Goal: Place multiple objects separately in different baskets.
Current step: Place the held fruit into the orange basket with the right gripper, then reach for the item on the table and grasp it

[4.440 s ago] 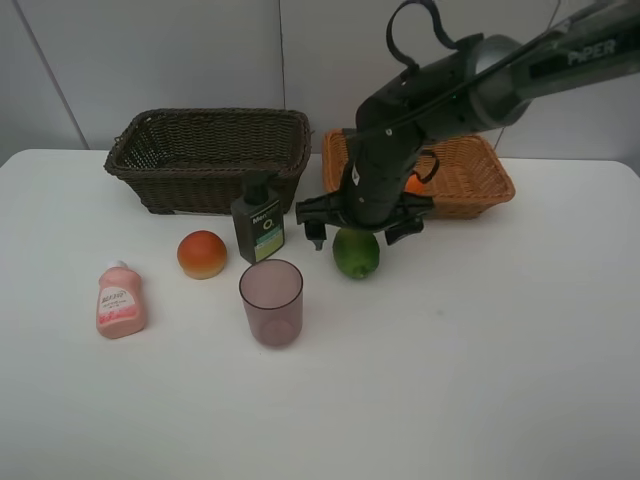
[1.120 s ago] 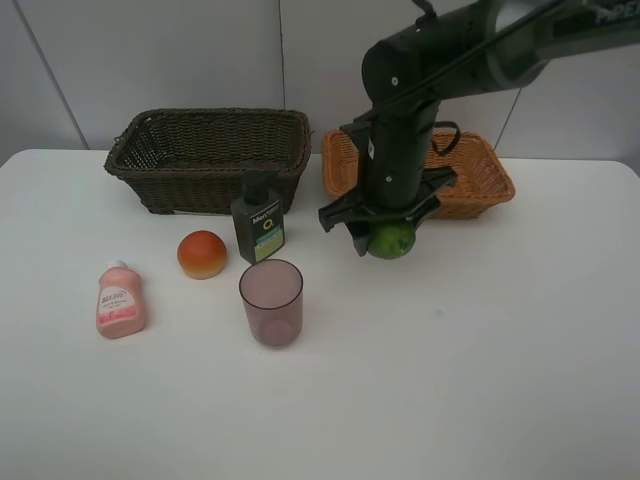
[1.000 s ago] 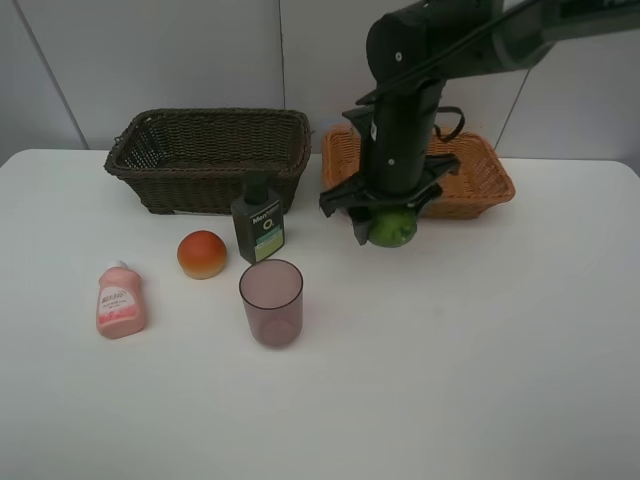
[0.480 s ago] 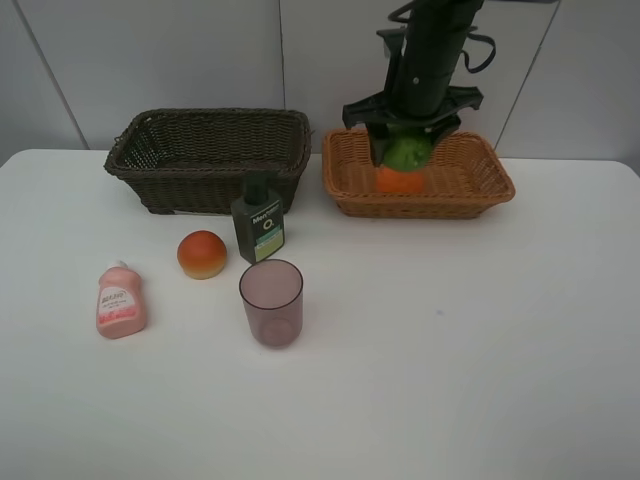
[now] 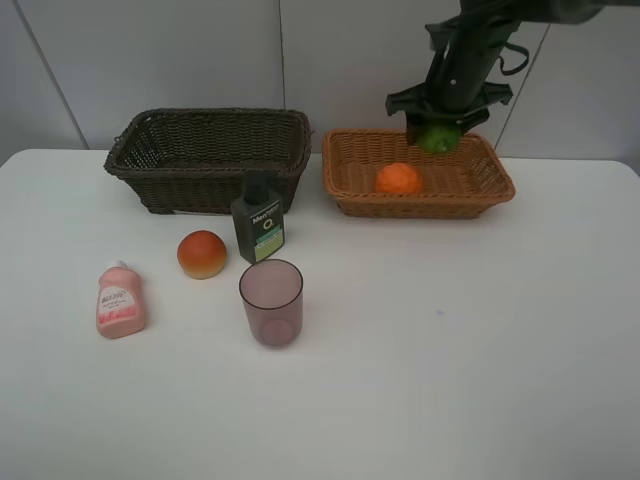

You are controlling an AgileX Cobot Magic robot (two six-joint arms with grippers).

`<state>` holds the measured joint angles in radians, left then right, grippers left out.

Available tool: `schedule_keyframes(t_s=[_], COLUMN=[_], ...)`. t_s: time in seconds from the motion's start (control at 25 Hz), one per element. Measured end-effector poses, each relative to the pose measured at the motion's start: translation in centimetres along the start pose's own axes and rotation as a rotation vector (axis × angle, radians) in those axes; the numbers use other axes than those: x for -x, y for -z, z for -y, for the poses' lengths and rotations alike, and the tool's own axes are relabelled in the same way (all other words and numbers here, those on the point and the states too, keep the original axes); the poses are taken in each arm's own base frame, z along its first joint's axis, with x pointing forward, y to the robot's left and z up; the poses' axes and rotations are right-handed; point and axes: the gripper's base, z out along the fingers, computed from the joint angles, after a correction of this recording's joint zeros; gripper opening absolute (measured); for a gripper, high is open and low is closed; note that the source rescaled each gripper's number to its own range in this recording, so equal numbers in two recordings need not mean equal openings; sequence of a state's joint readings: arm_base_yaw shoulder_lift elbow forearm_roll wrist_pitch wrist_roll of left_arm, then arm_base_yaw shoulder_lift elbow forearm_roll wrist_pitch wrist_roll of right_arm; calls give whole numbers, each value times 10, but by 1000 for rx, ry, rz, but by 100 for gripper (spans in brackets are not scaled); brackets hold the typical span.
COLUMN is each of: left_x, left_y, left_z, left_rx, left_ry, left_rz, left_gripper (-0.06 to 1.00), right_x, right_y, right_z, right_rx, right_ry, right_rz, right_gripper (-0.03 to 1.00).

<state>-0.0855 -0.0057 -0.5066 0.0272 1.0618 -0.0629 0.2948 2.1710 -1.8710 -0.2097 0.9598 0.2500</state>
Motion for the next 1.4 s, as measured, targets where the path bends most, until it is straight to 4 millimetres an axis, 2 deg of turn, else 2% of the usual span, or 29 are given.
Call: schedule_keyframes(t_s=[0.2,0.48,0.76,0.8,0.84,0.88,0.92,1.0,1.08,1.2,1.4], left_x=[0,0,0,0,0,0,0,0,0,0,0], left_y=[0,0,0,0,0,0,0,0,0,0,0], left_z=[0,0,0,0,0,0,0,0,0,0,0], left_rx=[0,0,0,0,0,0,0,0,0,0,0], left_ry=[0,0,0,0,0,0,0,0,0,0,0], left_rz=[0,0,0,0,0,0,0,0,0,0,0], left_gripper=[100,100,100,100,100,100,100,100,100,100,100], right_x=[-2,-20,-30,-30,-32,-33,-33,-33,-34,-35,-28], right_y=[-22,-55,-67,-68,-69,-71,-71,-71,-71,-68,-37], right_z=[19,40,43,43,43,43,43,43,43,40,26], right_rx=[15,29,35,35,35,35,35,35,34,32,46], right_ry=[-28,-53,-57,-56,-56,-55,-55,-53,-53,-46,-19], right_rz=[99,171,177,177,171,167,166,167,160,145,180], right_gripper=[0,0,0,3,10,45,62,84,92,97,97])
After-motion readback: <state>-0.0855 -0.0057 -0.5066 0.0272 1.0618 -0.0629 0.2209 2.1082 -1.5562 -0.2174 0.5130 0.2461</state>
